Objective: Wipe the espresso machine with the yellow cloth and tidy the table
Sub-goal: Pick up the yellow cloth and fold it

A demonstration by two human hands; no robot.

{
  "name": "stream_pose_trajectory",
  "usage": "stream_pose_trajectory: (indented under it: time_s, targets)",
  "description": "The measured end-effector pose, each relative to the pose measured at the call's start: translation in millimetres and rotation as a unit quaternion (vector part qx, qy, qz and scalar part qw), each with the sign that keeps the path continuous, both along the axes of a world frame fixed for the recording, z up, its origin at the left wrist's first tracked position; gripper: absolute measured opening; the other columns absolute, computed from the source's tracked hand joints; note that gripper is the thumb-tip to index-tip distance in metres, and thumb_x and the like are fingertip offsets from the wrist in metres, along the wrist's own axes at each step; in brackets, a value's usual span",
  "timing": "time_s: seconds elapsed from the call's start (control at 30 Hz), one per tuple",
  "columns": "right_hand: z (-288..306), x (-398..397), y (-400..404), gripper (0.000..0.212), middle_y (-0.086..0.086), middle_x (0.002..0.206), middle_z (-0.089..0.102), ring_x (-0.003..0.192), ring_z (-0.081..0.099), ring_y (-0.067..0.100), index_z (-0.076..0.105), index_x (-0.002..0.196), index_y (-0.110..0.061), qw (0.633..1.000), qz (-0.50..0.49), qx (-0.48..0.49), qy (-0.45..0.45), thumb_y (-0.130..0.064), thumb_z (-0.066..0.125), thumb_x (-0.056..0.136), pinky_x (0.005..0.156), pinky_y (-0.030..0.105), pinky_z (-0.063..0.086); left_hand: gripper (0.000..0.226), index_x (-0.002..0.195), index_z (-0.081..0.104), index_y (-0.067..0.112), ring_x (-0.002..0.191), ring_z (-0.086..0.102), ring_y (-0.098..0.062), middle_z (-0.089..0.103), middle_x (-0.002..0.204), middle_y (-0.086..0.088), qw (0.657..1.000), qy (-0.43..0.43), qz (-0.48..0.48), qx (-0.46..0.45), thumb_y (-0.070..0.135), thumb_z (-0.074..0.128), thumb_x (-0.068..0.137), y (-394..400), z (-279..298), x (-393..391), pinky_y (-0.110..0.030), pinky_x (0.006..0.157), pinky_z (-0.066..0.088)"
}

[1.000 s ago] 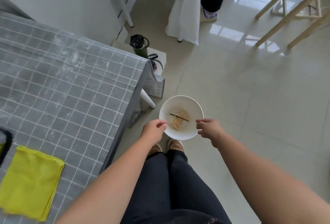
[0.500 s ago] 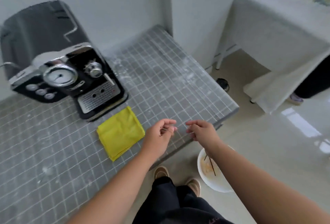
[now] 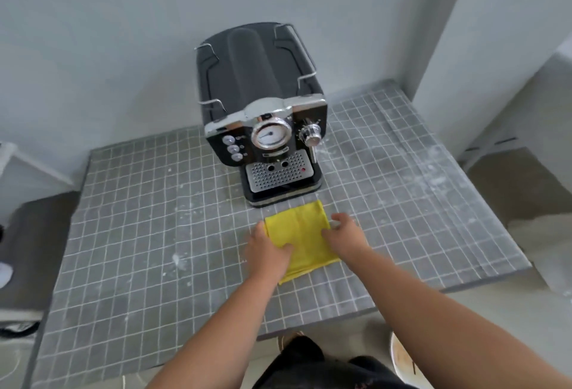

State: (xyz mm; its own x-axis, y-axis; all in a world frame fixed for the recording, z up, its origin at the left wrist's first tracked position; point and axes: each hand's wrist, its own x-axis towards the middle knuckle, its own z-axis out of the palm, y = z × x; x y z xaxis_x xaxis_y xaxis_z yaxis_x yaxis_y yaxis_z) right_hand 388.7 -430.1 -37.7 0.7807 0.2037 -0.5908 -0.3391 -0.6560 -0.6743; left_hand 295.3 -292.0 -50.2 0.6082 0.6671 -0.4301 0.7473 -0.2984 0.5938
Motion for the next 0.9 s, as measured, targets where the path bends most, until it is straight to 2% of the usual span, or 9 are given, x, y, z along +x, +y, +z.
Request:
stream_pose_trajectory:
  time_s: [0.1,0.2,0.3,0.4,0.57,0.7,0.8,0.83,0.9]
  targets:
    - [-0.7,1.4,14.1,0.056,0.007,0.12,0.06,0.106,0.06,0.026,0.044,0.134,-0.015,0.999,0.012,-0.036,0.004,-0.023,0.063,0.083,0.075,0.028,0.042,0.092,0.153,0.017,0.02,0.128,0.05,-0.027,0.043,0.146,-0.007,0.995,-0.04,0.025,-0.085,0.019,0.075,0.082,2.9,1.5,4.1,-0.042,0.105,0.044]
    - [-1.1,4.1,17.7,0.017,-0.001,0.073,0.057,0.067,0.055,0.016,0.06,0.092,-0.013,0.997,0.027,-0.071,0.008,-0.021,0.064,0.077,0.055,0.023,0.039,0.087,0.15,0.025,0.015,0.118,0.056,-0.028,0.052,0.138,-0.007,0.978,-0.014,0.121,-0.168,0.023,0.077,0.081,11.4,-1.1,5.3,-0.04,0.097,0.048]
    - [-1.9,4.8,18.1,0.011,-0.003,0.06,0.047,0.056,0.046,0.013,0.055,0.074,-0.016,0.997,0.033,-0.071,0.011,-0.02,0.064,0.076,0.047,0.022,0.033,0.056,0.126,0.052,0.011,0.091,0.061,-0.021,0.062,0.112,-0.004,0.977,0.013,0.118,-0.175,0.025,0.077,0.079,15.2,-4.9,5.3,-0.035,0.08,0.052]
    - [-0.9,7.6,16.8,0.016,-0.004,0.061,0.043,0.056,0.042,0.014,0.048,0.071,-0.017,0.998,0.042,-0.049,0.001,-0.018,0.064,0.075,0.047,0.022,0.03,0.034,0.106,0.057,0.013,0.076,0.058,-0.016,0.061,0.098,-0.005,0.981,0.021,0.104,-0.162,0.025,0.075,0.079,11.3,-2.4,7.0,-0.03,0.062,0.048]
    - [10.2,9.8,17.2,0.016,0.009,0.07,0.043,0.062,0.041,0.019,0.049,0.073,-0.016,0.992,0.002,0.07,0.107,-0.012,0.063,0.067,0.055,0.03,0.031,0.029,0.106,0.056,0.017,0.086,0.062,-0.025,0.061,0.101,-0.006,0.983,0.023,0.101,-0.151,0.023,0.068,0.08,0.2,-0.1,7.1,-0.044,0.082,0.055]
    - [35.8,18.0,15.9,0.013,0.013,0.072,0.051,0.063,0.05,0.023,0.054,0.081,-0.008,0.963,-0.037,0.181,0.198,-0.006,0.062,0.07,0.057,0.029,0.042,0.019,0.11,0.059,0.012,0.083,0.061,-0.021,0.064,0.092,-0.003,0.964,-0.014,0.145,-0.223,0.021,0.056,0.093,-7.6,4.4,7.9,-0.036,0.075,0.053]
    - [53.3,24.0,14.1,0.011,0.009,0.061,0.05,0.053,0.05,0.02,0.053,0.073,-0.008,0.934,-0.058,0.258,0.239,0.002,0.058,0.078,0.051,0.024,0.045,0.026,0.107,0.062,0.008,0.066,0.057,-0.016,0.064,0.079,-0.005,0.92,-0.029,0.202,-0.335,0.03,0.05,0.098,-21.5,10.1,10.6,-0.029,0.065,0.044]
    - [59.7,24.7,14.0,0.012,0.01,0.061,0.049,0.054,0.051,0.022,0.052,0.073,-0.007,0.923,-0.064,0.282,0.254,0.002,0.058,0.077,0.054,0.027,0.046,0.03,0.106,0.062,0.01,0.067,0.058,-0.016,0.065,0.081,-0.007,0.897,-0.04,0.216,-0.383,0.035,0.048,0.099,-27.4,14.1,12.4,-0.029,0.07,0.043]
    - [73.0,25.2,13.7,0.011,0.011,0.065,0.048,0.058,0.05,0.025,0.05,0.078,-0.006,0.901,-0.073,0.32,0.284,0.001,0.057,0.075,0.062,0.034,0.046,0.045,0.108,0.061,0.013,0.092,0.064,-0.021,0.069,0.101,-0.012,0.851,-0.074,0.22,-0.472,0.051,0.039,0.1,-38.1,21.0,16.0,-0.034,0.093,0.043]
